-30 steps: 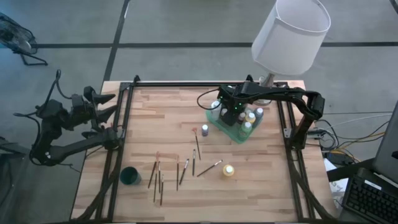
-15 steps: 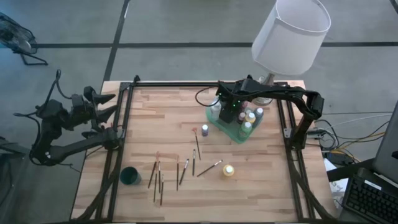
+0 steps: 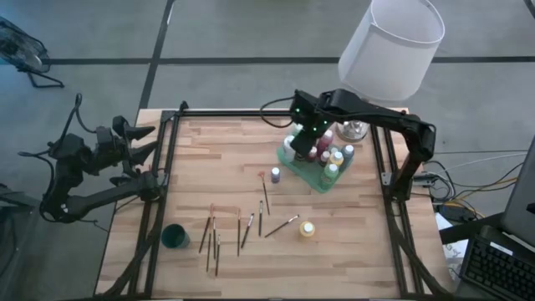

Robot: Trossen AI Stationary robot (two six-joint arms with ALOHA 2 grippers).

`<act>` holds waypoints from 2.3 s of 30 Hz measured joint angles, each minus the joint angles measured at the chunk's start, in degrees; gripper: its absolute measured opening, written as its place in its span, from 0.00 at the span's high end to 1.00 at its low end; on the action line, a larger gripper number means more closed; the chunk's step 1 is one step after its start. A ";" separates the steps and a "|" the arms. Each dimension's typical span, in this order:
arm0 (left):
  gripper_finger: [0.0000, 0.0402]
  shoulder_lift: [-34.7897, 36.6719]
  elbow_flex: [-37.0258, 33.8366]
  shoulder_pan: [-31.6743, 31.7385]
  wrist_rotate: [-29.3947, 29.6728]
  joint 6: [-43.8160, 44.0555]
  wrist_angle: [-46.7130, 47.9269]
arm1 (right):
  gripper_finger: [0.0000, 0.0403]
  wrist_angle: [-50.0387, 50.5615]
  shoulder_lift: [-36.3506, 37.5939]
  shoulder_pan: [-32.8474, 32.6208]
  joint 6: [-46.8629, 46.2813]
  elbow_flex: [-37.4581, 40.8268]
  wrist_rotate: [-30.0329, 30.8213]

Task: Pick & Place Paint Supplies
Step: Put the small blue paint bottle into the green transparent bin

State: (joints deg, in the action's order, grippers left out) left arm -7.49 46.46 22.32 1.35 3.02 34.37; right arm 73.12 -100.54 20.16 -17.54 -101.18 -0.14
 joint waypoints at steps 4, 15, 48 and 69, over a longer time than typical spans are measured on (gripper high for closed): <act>0.39 0.00 0.00 -0.02 0.00 -0.02 0.00 | 0.84 0.75 -1.63 -3.45 -1.82 -6.43 -0.18; 0.39 0.00 0.00 -0.01 0.01 -0.02 0.00 | 0.70 8.76 -17.89 -9.75 -0.05 -27.77 -0.12; 0.39 0.00 0.00 0.00 0.02 -0.02 0.02 | 0.53 5.33 -34.62 -12.02 -0.72 -32.99 -0.02; 0.39 0.00 0.01 0.00 0.01 -0.02 0.02 | 0.58 10.14 -36.12 -12.15 0.63 -32.90 0.15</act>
State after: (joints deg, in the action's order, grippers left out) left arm -7.49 46.47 22.33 1.35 3.01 34.39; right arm 83.26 -136.66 8.01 -16.91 -134.08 0.01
